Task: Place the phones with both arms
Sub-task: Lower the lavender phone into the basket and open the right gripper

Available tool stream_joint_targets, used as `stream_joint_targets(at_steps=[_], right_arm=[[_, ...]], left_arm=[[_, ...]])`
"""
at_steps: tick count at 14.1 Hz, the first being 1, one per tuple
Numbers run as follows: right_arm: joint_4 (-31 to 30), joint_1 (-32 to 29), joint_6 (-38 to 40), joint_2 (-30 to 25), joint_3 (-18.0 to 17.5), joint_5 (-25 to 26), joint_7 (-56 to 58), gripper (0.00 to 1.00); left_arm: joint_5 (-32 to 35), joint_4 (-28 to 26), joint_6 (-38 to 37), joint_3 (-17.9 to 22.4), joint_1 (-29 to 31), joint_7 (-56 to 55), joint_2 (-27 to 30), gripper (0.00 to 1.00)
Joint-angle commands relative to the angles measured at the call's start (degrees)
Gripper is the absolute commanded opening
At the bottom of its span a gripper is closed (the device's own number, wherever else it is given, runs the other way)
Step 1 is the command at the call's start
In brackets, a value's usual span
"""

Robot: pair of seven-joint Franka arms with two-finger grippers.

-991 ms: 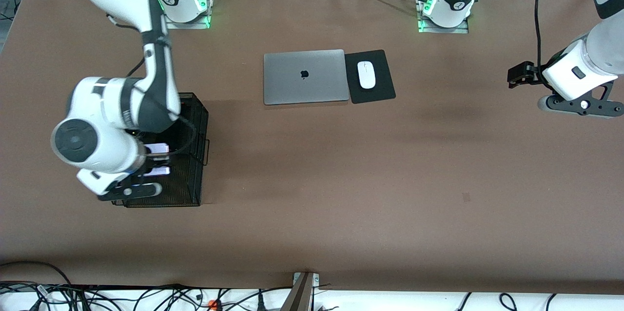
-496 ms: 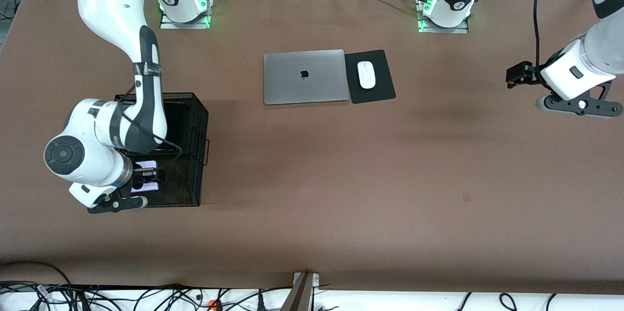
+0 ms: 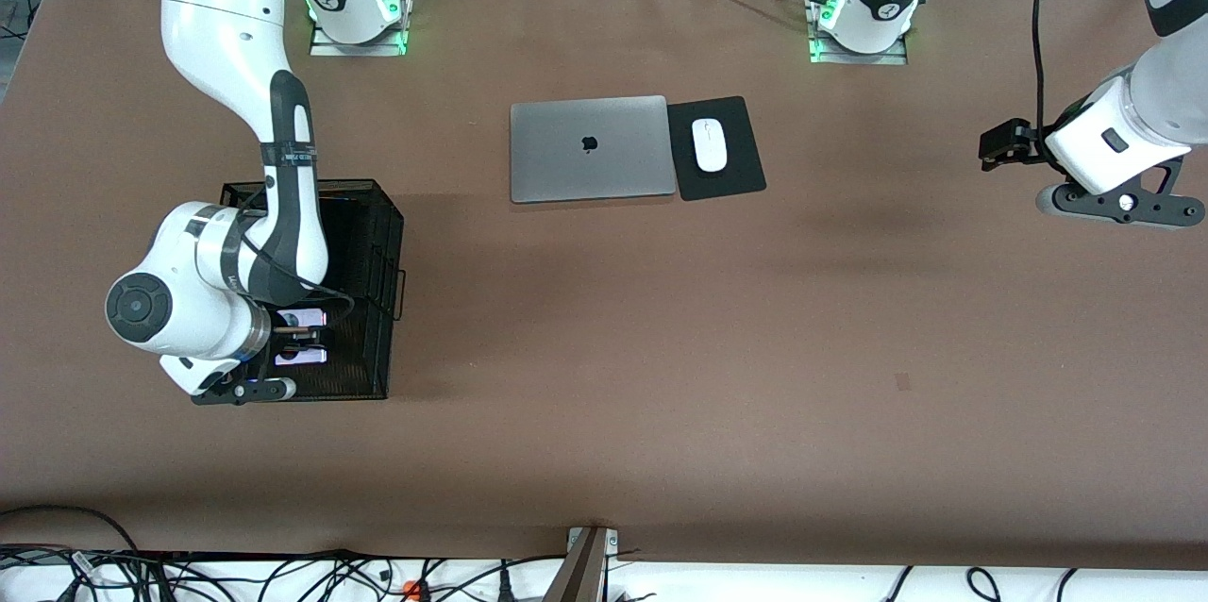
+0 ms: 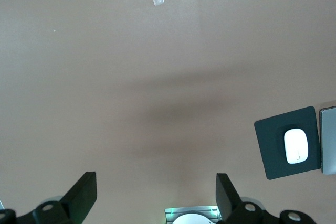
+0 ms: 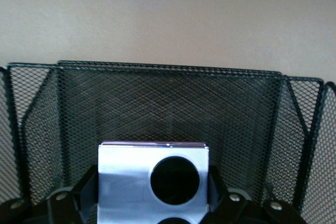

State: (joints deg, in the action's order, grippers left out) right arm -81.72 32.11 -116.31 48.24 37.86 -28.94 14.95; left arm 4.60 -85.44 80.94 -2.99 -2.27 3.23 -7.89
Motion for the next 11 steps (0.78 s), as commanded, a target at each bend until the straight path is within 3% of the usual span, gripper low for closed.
stream_joint_targets(at_steps=[1,2,4,5,9,11], right_arm=[[-1.86,-1.34,-0.15,-1.57,-0.68,-1.38,2.1,0.31],[-1.87,-1.52,-0.23,-1.57,-0.68,-1.47,2.01,0.49],[-1.78,-1.52,-0.32,-1.66,-0.77,-1.82,1.66,0.92],[-1.6,-1.43,-0.15,-1.66,-0.77,-2.08,1.31,0.99],[-1.07,-1.35,1.33,-2.97,-0.33,-1.82,1.57,0.99],[2.15,-1.26,10.78,-4.2,2.2,-1.38,1.4,0.99]], left_arm=[[0.32,-0.16,0.01,-0.26,0.42,1.16,0.33,1.0],[0.33,-0.17,0.01,-0.35,0.42,1.16,0.41,1.0],[0.33,-0.25,0.1,-0.26,0.42,1.16,0.41,1.0],[0.33,-0.17,0.19,-0.18,0.42,1.07,0.41,1.0],[0.24,-0.08,0.19,-0.09,0.42,0.99,0.24,1.0],[0.24,0.18,0.27,-0.09,0.42,0.99,0.24,1.0]])
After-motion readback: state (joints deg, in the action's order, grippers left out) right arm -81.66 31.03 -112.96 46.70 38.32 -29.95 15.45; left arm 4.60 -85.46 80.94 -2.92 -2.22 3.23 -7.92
